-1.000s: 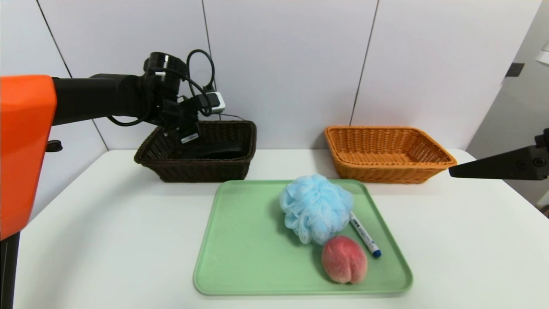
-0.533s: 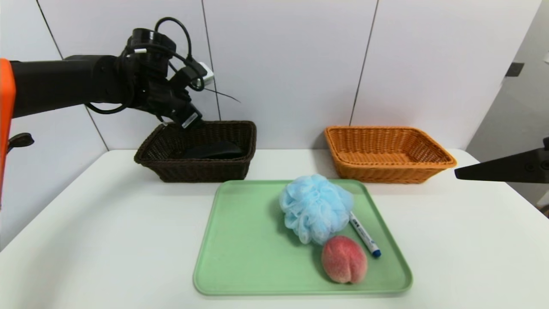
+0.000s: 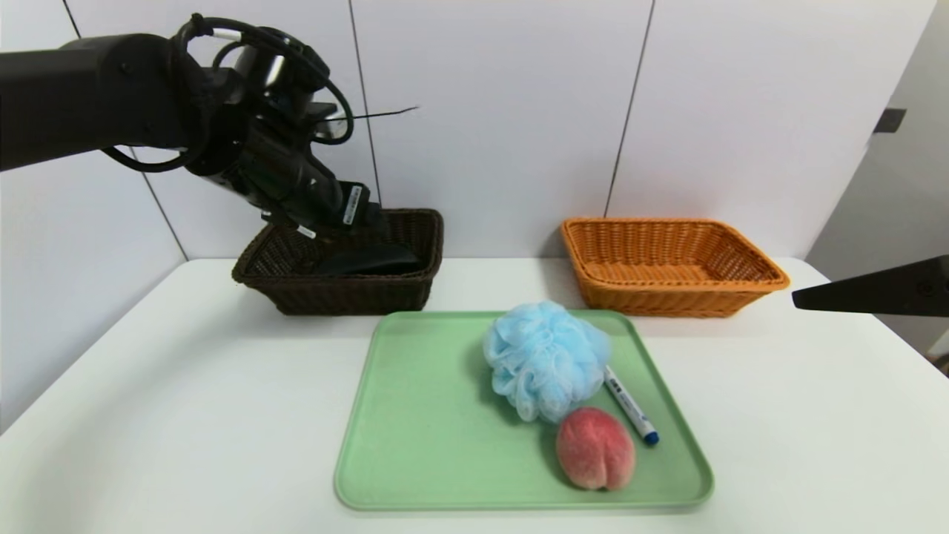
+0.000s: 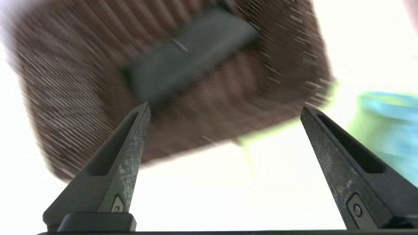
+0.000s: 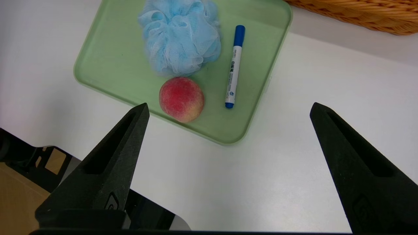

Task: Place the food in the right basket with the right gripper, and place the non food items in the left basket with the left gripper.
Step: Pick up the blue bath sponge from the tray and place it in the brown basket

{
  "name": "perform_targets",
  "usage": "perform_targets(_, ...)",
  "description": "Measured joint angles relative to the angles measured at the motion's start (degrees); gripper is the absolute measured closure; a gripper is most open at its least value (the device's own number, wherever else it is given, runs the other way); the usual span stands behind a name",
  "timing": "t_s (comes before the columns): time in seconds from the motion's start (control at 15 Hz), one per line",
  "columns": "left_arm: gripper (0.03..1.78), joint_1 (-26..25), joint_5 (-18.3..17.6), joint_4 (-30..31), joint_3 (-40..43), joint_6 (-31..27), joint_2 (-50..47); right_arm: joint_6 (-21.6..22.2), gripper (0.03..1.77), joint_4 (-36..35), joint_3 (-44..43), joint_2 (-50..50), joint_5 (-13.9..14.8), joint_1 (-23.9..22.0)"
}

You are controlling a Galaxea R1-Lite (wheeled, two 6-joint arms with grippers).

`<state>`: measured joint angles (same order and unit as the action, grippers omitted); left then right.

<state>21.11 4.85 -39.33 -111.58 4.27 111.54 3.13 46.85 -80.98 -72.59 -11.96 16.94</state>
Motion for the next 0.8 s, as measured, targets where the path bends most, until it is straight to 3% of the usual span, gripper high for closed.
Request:
perform_targets(0.27, 0.15, 8.5, 2.5, -5.2, 0.0, 15.9, -2.3, 0.0, 0.1, 0.0, 0.0, 0.1, 0.0, 0.0)
perform_targets(0.47, 0.14, 15.6, 7.7, -6.9, 0.0, 20.2, -3.1, 0.0, 0.1, 0.0, 0.2, 0.4, 0.0, 0.0)
perform_targets(0.8, 0.12, 23.4, 8.4, -7.4, 0.0, 25.3, -1.5, 0.0, 0.1, 0.0, 1.3, 1.0, -0.1, 0.0)
